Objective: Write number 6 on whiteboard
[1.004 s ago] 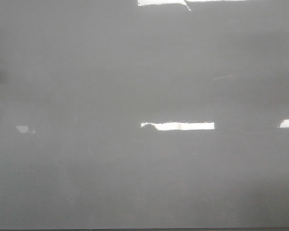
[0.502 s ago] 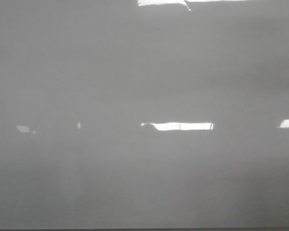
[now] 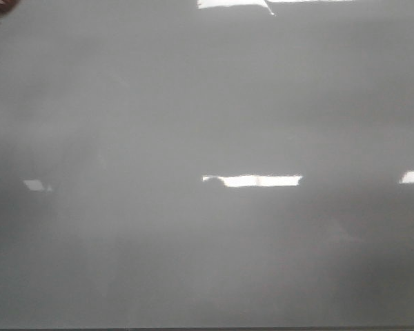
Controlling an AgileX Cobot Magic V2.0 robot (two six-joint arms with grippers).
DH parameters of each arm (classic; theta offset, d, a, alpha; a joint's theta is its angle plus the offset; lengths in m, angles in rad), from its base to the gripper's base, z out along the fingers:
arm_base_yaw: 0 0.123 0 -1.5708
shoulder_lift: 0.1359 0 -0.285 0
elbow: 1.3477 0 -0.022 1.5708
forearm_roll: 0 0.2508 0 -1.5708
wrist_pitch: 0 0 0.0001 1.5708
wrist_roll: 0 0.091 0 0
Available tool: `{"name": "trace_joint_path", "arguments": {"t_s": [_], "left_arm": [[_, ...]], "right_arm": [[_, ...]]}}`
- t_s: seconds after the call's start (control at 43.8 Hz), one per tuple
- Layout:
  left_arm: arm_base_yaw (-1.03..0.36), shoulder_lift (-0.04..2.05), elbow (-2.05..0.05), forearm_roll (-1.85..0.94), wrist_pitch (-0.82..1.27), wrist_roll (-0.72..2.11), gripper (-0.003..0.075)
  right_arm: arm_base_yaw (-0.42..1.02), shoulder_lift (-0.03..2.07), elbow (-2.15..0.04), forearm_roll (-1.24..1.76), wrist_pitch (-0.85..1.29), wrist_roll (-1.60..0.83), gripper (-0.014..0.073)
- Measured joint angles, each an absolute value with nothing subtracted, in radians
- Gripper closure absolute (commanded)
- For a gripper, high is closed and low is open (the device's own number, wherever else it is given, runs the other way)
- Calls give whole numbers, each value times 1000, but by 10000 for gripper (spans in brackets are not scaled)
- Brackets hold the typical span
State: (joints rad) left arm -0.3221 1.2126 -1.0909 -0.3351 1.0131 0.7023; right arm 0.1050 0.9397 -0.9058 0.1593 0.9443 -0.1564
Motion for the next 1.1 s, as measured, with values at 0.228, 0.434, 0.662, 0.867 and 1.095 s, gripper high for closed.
{"name": "trace_joint_path", "arguments": {"t_s": [0.228,0.434,0.662,0.867,1.095], "left_arm": [[-540,1338,-1141,-335,1011,827,741],[-689,1414,-1156,-295,1007,859,741],[-763,1441,-1156,-285,995,861,741],[-776,1444,-1156,-285,994,861,741],[-776,1444,-1156,-285,994,861,741]], "right_arm": [[145,1009,-937,296,944,-437,-38],[273,1056,-939,447,959,-797,-38],[402,1106,-939,659,953,-1084,-38],[496,1159,-939,708,890,-1151,-38],[568,1205,-939,714,819,-1156,87]]}}
